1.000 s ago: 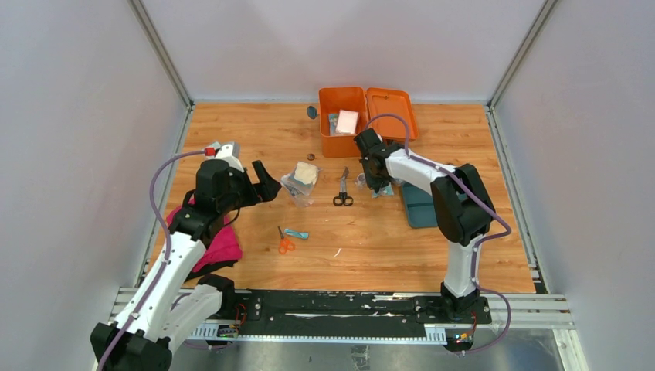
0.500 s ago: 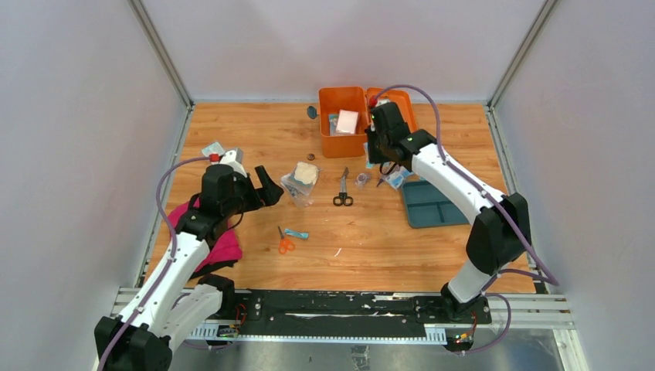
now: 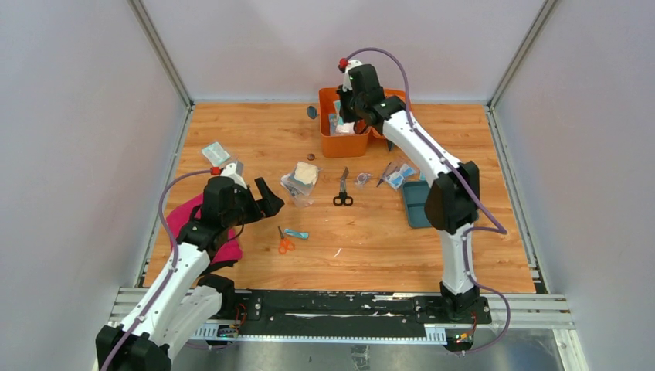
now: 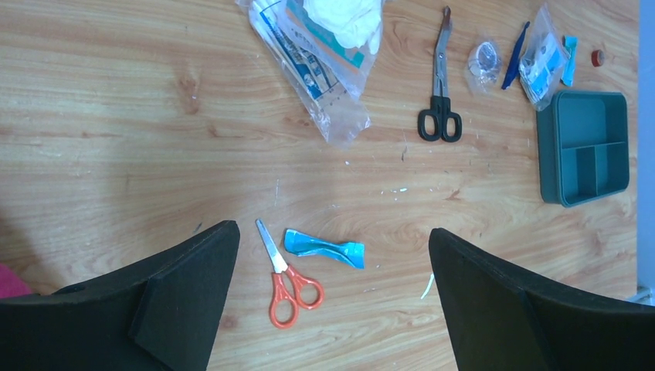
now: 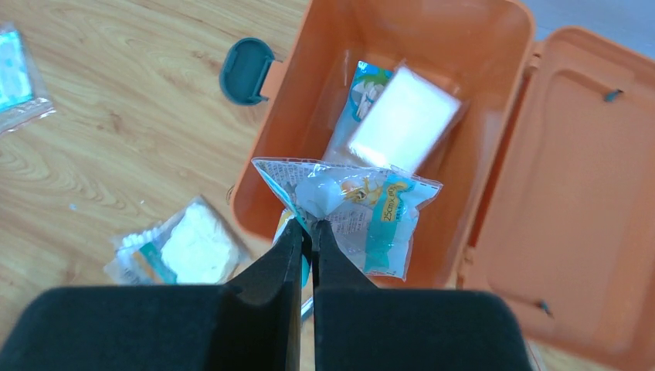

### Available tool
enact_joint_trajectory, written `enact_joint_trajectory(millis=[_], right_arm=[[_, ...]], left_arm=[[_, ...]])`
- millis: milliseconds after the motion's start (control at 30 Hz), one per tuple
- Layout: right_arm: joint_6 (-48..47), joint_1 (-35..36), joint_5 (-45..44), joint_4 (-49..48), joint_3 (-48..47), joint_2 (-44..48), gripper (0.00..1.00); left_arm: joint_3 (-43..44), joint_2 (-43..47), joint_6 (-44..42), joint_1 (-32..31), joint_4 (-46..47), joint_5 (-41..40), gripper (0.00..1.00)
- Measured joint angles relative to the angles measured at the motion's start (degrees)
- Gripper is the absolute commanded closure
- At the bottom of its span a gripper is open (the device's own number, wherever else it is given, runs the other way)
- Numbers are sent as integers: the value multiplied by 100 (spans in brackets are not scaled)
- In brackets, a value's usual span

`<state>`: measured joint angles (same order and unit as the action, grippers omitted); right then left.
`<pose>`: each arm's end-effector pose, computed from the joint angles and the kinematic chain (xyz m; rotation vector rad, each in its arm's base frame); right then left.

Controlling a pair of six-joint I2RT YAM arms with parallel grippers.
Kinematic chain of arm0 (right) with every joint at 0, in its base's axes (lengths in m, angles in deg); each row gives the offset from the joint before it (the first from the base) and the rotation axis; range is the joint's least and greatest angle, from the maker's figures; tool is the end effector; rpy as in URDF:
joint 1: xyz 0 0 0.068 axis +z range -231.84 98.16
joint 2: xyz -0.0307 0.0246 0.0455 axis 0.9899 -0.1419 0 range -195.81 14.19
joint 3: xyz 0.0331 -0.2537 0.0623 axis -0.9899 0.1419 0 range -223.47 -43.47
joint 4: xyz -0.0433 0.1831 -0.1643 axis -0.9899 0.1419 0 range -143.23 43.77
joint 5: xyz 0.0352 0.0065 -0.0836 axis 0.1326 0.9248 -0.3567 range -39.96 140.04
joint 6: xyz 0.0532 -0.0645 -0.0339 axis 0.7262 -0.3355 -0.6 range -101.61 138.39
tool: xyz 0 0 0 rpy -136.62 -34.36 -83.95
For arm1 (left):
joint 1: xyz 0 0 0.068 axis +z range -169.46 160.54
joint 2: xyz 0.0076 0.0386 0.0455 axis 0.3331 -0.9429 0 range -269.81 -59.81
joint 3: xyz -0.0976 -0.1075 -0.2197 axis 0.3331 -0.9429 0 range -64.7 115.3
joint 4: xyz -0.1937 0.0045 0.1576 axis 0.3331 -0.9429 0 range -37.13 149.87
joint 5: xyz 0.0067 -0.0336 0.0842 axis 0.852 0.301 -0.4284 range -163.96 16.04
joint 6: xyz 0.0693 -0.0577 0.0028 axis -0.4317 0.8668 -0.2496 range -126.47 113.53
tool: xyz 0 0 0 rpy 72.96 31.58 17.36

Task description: Organize the medicine kit

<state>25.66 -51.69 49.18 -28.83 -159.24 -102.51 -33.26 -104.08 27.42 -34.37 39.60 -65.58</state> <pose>0.4393 0.2538 0.3307 -0.3943 1.9973 0.3989 0.1968 -0.0647 0.2138 -0.2783 2.1963 -0.6428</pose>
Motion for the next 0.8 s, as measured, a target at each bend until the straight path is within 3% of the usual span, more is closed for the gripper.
enact_joint_trajectory(millis=[267,400,533,800], right_arm=[[-101,-186,210,153,-909,-1150,59],[-105,-219,234,238,-870,-977,55],[-39,-225,232,240,-125,-111,56],[605,-223,481,57,3012,3224,59]], left_arm=[[-39,90,-4,0,-107,9,1],[-37,50,-11,0,-146,4,1],[28,-120,0,0,-245,-4,0],[892,-1001,31,-7,-262,-50,1]])
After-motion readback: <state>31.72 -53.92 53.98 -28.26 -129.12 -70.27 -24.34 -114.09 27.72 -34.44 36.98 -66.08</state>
